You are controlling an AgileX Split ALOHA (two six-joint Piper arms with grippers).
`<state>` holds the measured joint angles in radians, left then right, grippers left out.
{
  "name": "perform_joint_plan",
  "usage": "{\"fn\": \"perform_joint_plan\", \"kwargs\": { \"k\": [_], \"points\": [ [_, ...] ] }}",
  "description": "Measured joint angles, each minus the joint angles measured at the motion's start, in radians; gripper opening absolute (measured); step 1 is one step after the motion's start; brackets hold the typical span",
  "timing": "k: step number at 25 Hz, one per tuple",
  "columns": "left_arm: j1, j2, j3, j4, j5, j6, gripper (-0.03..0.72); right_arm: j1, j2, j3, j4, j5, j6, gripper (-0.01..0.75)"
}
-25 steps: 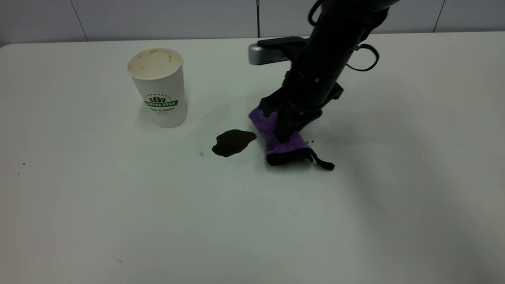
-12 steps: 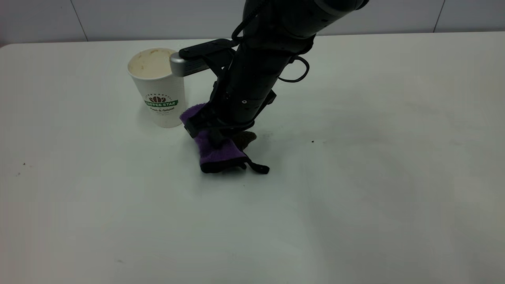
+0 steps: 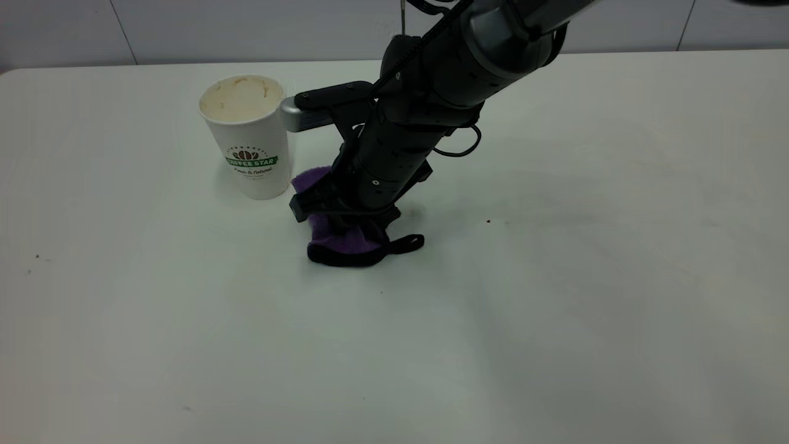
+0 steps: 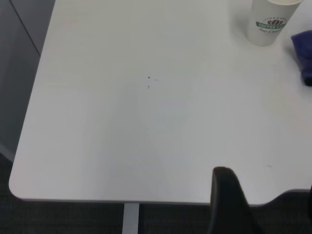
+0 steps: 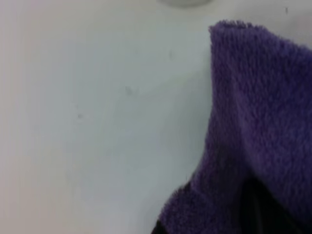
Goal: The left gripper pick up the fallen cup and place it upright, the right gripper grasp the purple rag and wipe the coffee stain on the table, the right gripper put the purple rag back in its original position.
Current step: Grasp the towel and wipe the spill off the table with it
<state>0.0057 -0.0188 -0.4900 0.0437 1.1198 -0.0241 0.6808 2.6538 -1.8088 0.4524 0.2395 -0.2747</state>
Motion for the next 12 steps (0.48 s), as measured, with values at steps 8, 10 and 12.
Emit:
{"fn": "perform_joint_plan", "kwargs": {
  "k": [8, 10, 12],
  "points": [
    [0.000, 0.000, 0.000, 0.000, 0.000, 0.000, 0.428, -0.078, 0.044, -0.087, -0.006, 0.043, 0.033, 0.062],
    [0.000, 0.000, 0.000, 0.000, 0.000, 0.000, 0.428, -0.119, 0.044, -0.089, -0.006, 0.074, 0.043, 0.062],
    [0.000, 0.000, 0.000, 0.000, 0.000, 0.000, 0.428, -0.159, 0.044, -0.094, -0.006, 0.126, 0.050, 0.062]
  ]
}}
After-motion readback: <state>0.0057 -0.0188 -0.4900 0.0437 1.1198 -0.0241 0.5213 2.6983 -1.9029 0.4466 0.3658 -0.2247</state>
